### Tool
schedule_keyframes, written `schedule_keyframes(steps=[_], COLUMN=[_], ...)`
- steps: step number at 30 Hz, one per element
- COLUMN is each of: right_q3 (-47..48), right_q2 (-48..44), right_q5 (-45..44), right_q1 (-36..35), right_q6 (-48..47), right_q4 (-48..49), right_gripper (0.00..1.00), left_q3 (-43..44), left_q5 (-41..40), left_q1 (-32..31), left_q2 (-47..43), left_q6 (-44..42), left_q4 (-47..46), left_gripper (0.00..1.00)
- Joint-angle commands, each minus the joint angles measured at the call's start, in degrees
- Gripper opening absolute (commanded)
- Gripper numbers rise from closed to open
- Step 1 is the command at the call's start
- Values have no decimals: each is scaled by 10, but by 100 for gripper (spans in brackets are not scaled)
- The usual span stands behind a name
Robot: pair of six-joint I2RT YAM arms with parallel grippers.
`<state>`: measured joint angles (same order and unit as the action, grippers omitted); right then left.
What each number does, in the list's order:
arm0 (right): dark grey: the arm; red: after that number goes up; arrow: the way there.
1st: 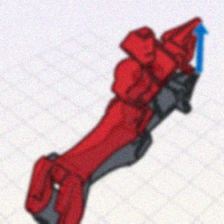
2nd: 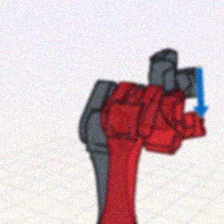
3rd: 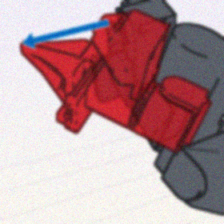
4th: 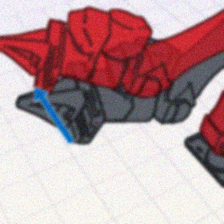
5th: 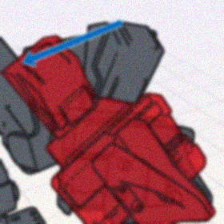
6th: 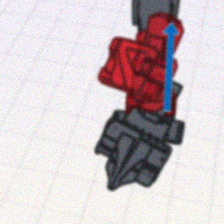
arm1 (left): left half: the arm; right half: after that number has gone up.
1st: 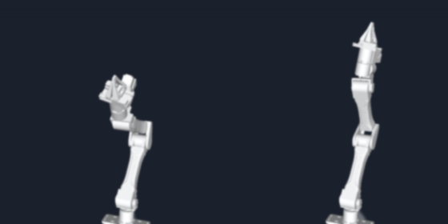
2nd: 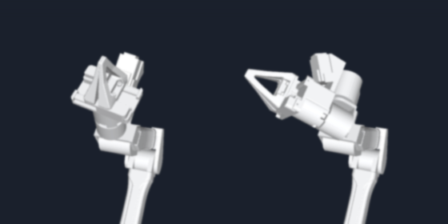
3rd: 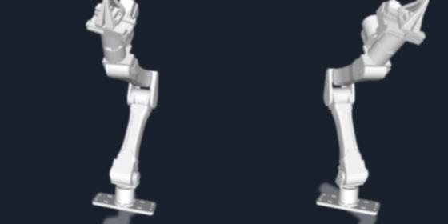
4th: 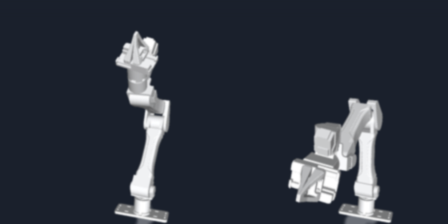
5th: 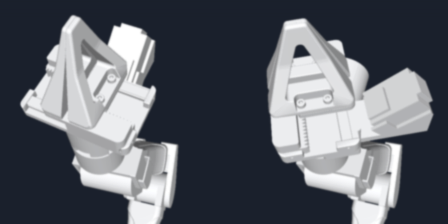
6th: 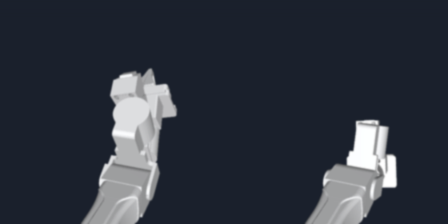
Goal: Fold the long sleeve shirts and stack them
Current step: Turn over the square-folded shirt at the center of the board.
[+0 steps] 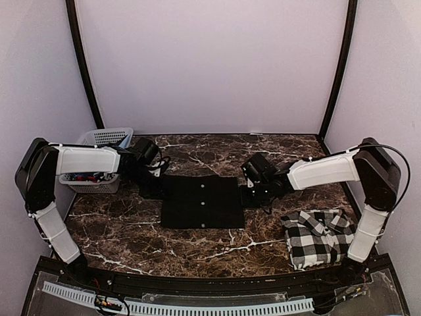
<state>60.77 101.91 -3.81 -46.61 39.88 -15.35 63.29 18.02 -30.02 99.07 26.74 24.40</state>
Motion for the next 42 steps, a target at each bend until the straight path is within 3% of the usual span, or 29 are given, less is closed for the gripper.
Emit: schedule_keyframes(steps=[1, 6, 15, 23, 30, 38, 42], right_q3=[15, 41, 96, 256, 306, 323, 385], right_q2=[29, 70, 139, 279, 311, 349, 397], right_q5=[2, 2, 3, 29, 36, 103, 137], right_q1=[-8, -16, -59, -92, -92, -92, -92], right_q6=[18, 12, 30, 50, 57, 81, 94], right_q4=[0, -5, 6, 54, 89, 162, 186], right_gripper=[16, 9, 7, 4, 4, 4, 4], left_q3=[18, 35, 95, 218, 268, 291, 308], left_q5=[12, 19, 23, 26, 26, 37, 58], left_q1=[5, 5, 8, 13, 19, 22, 22], left_q2=[-47, -62, -90, -57, -33, -26, -23], left_q6=[-19, -27, -45, -73, -78, -84, -76], left_q4=[35, 50, 82, 123, 135, 145, 143], left_gripper=[0, 0, 0, 0, 0, 0, 0])
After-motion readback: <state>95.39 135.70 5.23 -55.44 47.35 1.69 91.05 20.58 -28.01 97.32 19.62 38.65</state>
